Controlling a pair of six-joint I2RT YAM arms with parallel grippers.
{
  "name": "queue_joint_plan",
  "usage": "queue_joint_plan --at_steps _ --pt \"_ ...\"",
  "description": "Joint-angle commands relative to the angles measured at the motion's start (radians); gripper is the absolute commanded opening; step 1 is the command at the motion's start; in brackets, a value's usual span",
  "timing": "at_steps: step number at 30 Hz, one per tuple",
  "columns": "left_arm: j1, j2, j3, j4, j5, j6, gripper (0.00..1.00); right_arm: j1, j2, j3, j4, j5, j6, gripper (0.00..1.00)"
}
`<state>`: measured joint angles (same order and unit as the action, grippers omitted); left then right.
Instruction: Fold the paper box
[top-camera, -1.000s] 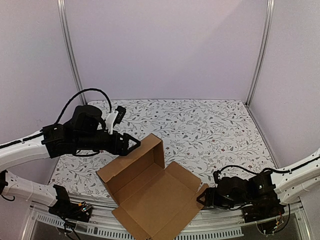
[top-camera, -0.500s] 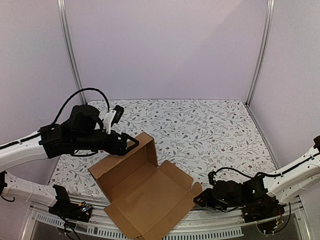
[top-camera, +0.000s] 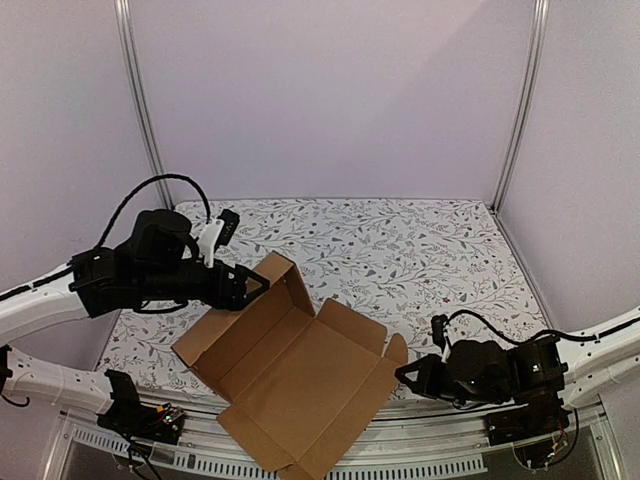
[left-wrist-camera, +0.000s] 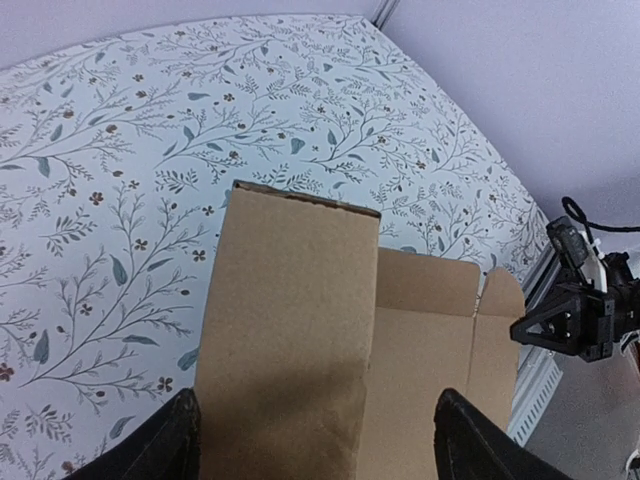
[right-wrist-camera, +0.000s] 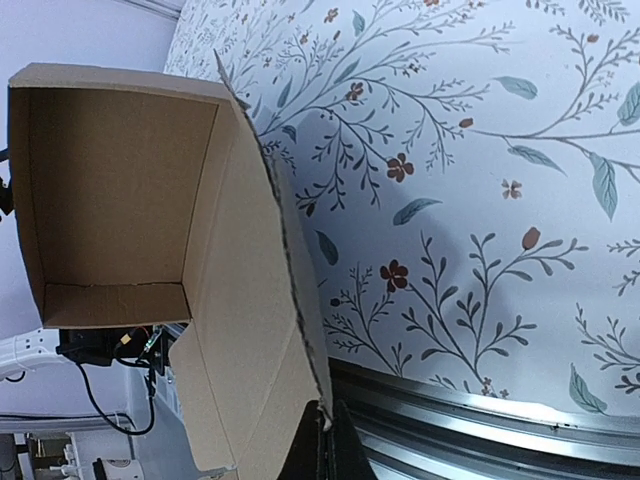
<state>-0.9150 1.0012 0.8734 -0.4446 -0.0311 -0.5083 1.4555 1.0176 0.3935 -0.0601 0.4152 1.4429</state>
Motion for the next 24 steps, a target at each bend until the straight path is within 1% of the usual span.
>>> queue_joint_plan --at_steps 1,5,7,12,17,19,24 --pt "0.018 -0.025 0.041 -0.062 -0.027 0.033 0.78 -0.040 -0.062 0.122 -0.187 0.070 -0.154 0.00" --pt "0.022 -0.045 0.058 -0.081 -0.040 0.047 0.79 -0.126 -0.072 0.292 -0.380 0.013 -0.356 0.00" --pt "0.025 -0.052 0.066 -0.090 -0.045 0.052 0.79 -0.173 -0.056 0.386 -0.466 -0.040 -0.446 0.00" --pt "0.029 -0.064 0.075 -0.103 -0.051 0.060 0.80 -0.285 0.043 0.630 -0.698 -0.169 -0.697 0.00" --pt "0.034 -0.071 0.065 -0.100 -0.051 0.058 0.80 -0.320 0.215 0.940 -0.967 -0.114 -0.933 0.00" --pt "0.037 -0.066 0.067 -0.099 -0.048 0.061 0.80 -0.342 0.271 1.028 -1.039 -0.099 -1.025 0.00" --pt "0.039 -0.070 0.070 -0.102 -0.049 0.063 0.80 -0.367 0.430 1.320 -1.186 -0.035 -1.209 0.00"
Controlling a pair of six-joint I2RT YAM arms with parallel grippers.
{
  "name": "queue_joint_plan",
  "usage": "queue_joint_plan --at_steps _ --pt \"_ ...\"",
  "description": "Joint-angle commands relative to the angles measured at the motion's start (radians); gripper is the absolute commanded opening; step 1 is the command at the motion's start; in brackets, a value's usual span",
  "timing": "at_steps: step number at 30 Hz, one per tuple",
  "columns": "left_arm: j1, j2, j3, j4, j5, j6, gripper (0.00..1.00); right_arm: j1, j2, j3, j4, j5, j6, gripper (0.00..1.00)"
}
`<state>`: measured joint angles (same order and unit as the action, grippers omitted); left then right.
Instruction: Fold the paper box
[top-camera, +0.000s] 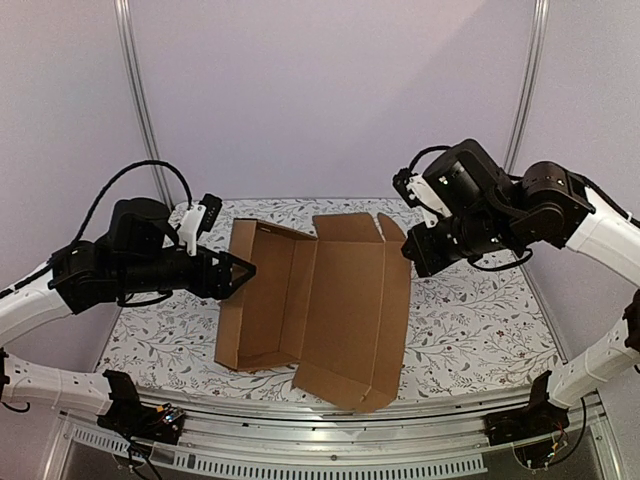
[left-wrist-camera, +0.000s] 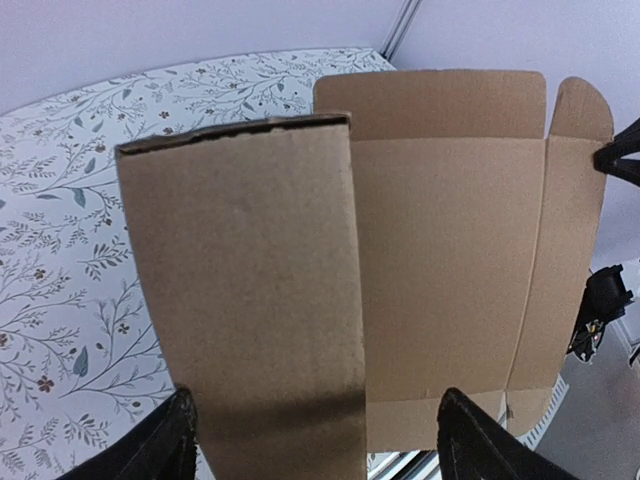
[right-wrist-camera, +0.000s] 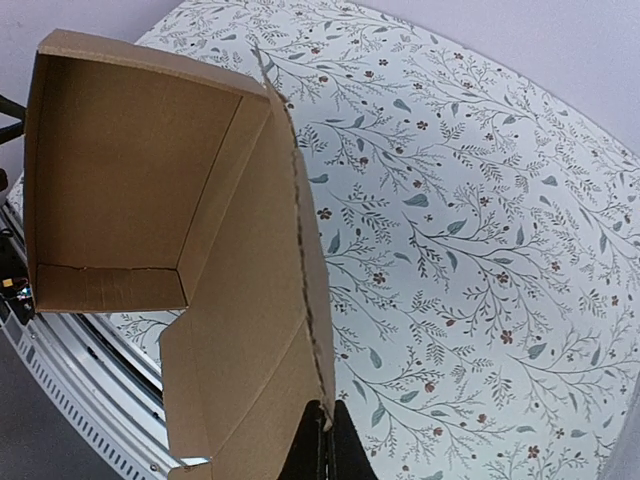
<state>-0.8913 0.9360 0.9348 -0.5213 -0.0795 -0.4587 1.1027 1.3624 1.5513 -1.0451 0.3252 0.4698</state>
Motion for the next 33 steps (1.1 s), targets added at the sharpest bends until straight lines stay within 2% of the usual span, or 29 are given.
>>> queue_joint_plan --at_steps 1,8,12,17,27,33 --pt "0.017 -0.009 0.008 -0.025 0.000 0.014 0.81 -0.015 0.107 0.214 -0.225 0.063 -0.260 0.00" --pt "0.018 -0.025 -0.007 -0.026 0.004 0.008 0.80 -0.015 0.311 0.497 -0.354 0.115 -0.508 0.00" --pt "0.020 -0.031 -0.013 -0.033 0.005 0.007 0.81 -0.014 0.431 0.646 -0.413 0.247 -0.652 0.00" --pt "0.022 -0.058 -0.031 -0.045 -0.011 0.005 0.80 -0.003 0.541 0.755 -0.409 0.402 -0.822 0.00" --pt "0.023 -0.098 -0.042 -0.072 -0.040 0.001 0.81 0.048 0.557 0.774 -0.241 0.509 -1.197 0.00" --pt "0.025 -0.107 -0.036 -0.072 -0.053 0.003 0.81 0.069 0.524 0.775 -0.201 0.550 -1.341 0.00"
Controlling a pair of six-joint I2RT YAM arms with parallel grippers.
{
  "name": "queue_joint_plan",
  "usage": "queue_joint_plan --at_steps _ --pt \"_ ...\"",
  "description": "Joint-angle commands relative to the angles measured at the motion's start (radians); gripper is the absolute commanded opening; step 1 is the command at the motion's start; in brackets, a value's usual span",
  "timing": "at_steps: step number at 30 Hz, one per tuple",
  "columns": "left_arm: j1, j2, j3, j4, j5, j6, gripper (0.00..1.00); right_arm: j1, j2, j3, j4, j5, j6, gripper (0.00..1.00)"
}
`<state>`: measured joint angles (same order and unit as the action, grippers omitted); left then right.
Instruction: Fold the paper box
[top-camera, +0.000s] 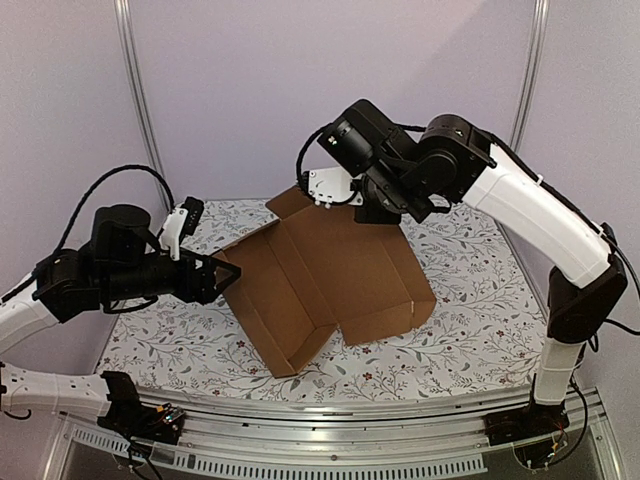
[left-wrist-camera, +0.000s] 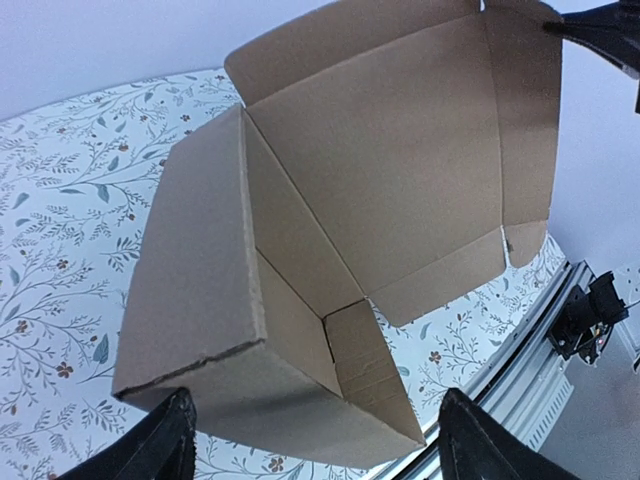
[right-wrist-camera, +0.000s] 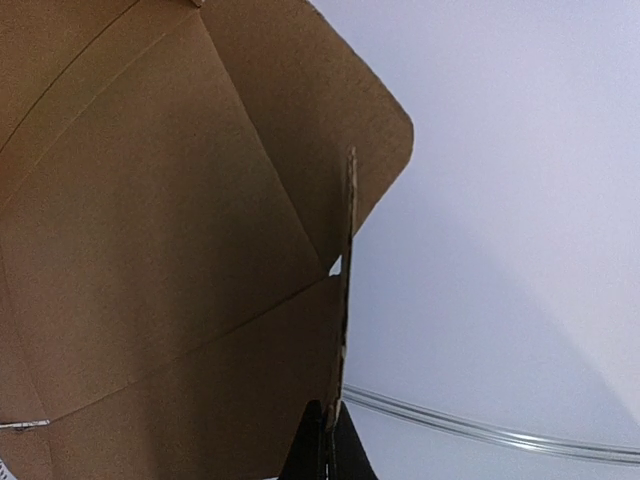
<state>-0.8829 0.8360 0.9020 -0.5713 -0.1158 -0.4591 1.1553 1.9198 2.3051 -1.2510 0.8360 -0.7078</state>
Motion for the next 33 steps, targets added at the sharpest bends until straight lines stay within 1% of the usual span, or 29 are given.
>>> queue_joint_plan --at_steps 1,10,12,16,20,24,30,31,33 --pt "0.016 -0.005 0.000 -0.020 -0.016 0.005 0.81 0.020 -0.041 0.020 0.003 0.032 -0.178 0.00" --pt "0.016 0.008 0.011 -0.012 -0.004 0.001 0.81 0.045 -0.070 0.020 0.019 0.083 -0.297 0.00" --pt "0.016 0.010 0.009 -0.007 -0.001 -0.003 0.81 0.047 -0.068 0.021 0.016 0.073 -0.310 0.00" --pt "0.016 0.014 0.007 0.002 0.005 -0.011 0.81 0.051 -0.039 0.020 -0.033 0.044 -0.291 0.00" --pt "0.016 0.020 0.003 0.005 0.007 -0.015 0.81 0.053 0.014 0.012 -0.069 0.006 -0.232 0.00" --pt "0.016 0.025 -0.001 0.005 0.004 -0.018 0.81 0.052 0.063 0.010 -0.041 0.006 -0.196 0.00" --pt "0.016 0.034 -0.018 0.015 -0.009 -0.024 0.81 0.052 0.136 0.010 0.000 0.002 -0.203 0.00" --pt "0.016 0.036 -0.022 0.017 -0.011 -0.026 0.81 0.052 0.145 0.010 0.011 0.005 -0.206 0.01" --pt "0.016 0.040 -0.029 0.024 -0.014 -0.030 0.81 0.053 0.156 0.010 0.036 0.008 -0.213 0.11"
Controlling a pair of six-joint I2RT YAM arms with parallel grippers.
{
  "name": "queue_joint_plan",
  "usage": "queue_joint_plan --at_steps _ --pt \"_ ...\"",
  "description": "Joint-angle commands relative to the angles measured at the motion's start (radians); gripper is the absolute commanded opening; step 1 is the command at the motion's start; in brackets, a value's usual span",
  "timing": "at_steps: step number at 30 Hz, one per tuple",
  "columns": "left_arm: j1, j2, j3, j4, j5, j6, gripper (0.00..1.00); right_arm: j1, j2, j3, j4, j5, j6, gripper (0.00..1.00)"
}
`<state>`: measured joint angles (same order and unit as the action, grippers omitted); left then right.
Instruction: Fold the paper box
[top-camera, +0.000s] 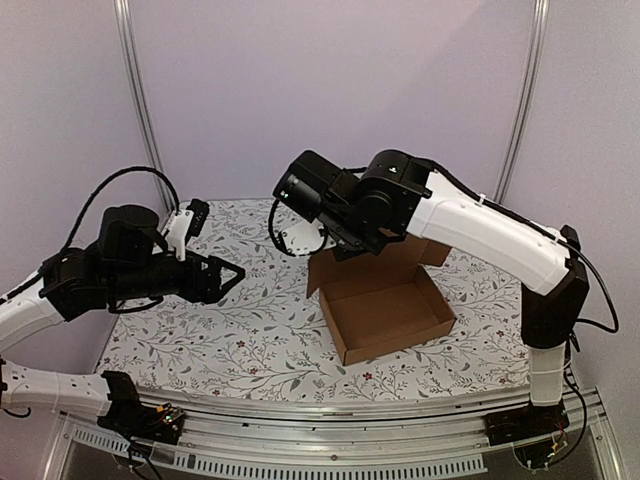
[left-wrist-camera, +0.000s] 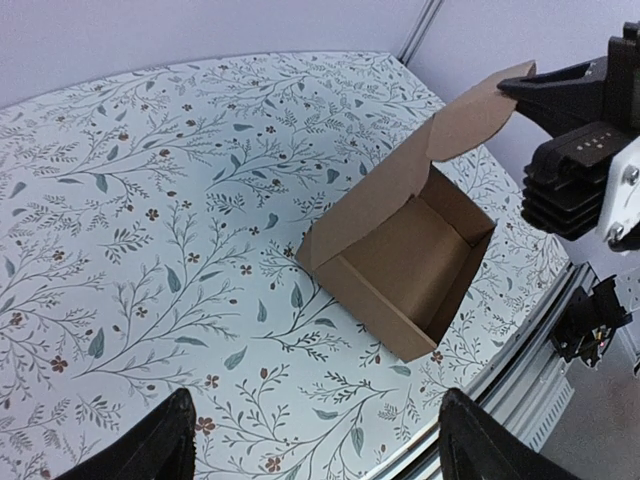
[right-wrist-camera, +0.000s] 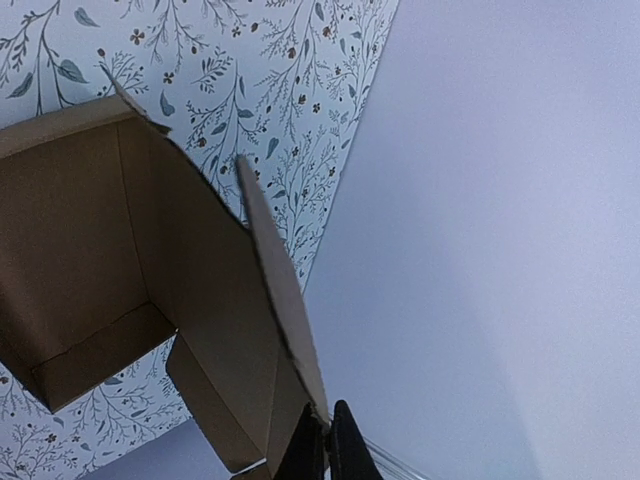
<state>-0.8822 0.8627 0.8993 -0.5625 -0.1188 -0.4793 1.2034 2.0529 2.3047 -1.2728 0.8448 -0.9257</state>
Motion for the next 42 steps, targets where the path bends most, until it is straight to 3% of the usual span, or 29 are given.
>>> queue_joint_plan --at_steps 1,8,12,18,22,30,36,42 --pt "0.015 0.019 -0.029 0.019 -0.011 -0.010 0.81 0.004 0.025 0.010 0.075 0.002 -0.004 0.16" --pt "0.017 0.063 -0.027 0.039 0.002 -0.012 0.81 0.005 -0.040 -0.010 0.183 0.002 -0.030 0.59" --pt "0.017 0.101 -0.025 0.070 0.031 -0.009 0.81 -0.005 -0.168 -0.109 0.227 -0.019 0.014 0.74" --pt "0.017 0.183 -0.020 0.138 0.070 -0.009 0.81 -0.028 -0.459 -0.469 0.450 -0.080 0.125 0.87" --pt "0.017 0.251 -0.009 0.192 0.098 -0.011 0.81 -0.088 -0.640 -0.621 0.511 -0.092 0.305 0.88" --pt "0.017 0.369 0.029 0.243 0.134 -0.019 0.80 -0.324 -0.820 -0.898 0.536 -0.107 0.652 0.88" --pt "0.016 0.416 0.037 0.271 0.154 -0.039 0.79 -0.629 -0.917 -1.112 0.584 -0.295 0.954 0.87" --pt "0.011 0.451 0.037 0.287 0.166 -0.054 0.77 -0.746 -0.951 -1.345 0.691 -0.367 1.216 0.86"
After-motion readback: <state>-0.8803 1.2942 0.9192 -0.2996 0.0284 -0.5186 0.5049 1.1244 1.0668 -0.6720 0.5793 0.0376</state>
